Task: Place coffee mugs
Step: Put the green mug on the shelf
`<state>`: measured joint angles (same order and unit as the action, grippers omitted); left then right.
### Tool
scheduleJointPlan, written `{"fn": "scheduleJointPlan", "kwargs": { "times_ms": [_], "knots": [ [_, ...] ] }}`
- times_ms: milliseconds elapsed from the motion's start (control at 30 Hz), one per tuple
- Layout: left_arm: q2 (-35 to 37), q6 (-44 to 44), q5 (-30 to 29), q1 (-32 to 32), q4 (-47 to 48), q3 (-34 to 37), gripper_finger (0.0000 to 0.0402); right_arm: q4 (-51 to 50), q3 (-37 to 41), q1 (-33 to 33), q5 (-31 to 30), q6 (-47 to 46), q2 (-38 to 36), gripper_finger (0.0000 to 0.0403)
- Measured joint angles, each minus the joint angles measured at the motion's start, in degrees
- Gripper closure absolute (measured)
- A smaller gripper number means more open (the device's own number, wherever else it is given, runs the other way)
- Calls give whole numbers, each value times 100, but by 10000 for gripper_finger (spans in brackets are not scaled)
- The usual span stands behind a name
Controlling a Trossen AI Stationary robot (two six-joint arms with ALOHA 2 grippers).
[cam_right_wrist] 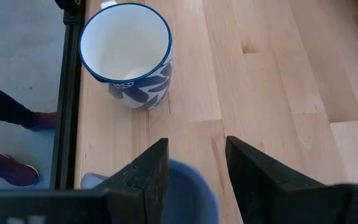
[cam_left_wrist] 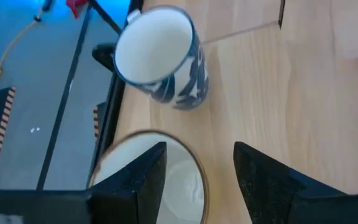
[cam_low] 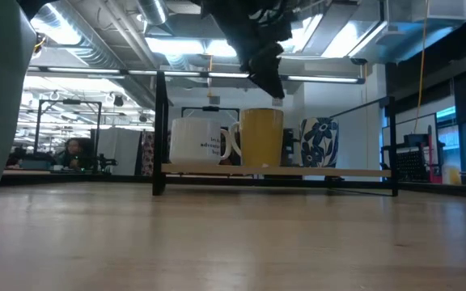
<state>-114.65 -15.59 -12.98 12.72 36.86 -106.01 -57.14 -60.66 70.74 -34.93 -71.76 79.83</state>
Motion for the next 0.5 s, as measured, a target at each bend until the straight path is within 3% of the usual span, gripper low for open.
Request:
{"fn": "scheduleJointPlan", "kwargs": {
  "times_ms": [300,500],
  "knots": [
    [0,114,-452,-370,498,-817,220,-5,0,0,-22,1,0,253],
    [0,386,-307,-701,504,-1403,221,-75,0,-2,-232,1,0,253]
  ]
}}
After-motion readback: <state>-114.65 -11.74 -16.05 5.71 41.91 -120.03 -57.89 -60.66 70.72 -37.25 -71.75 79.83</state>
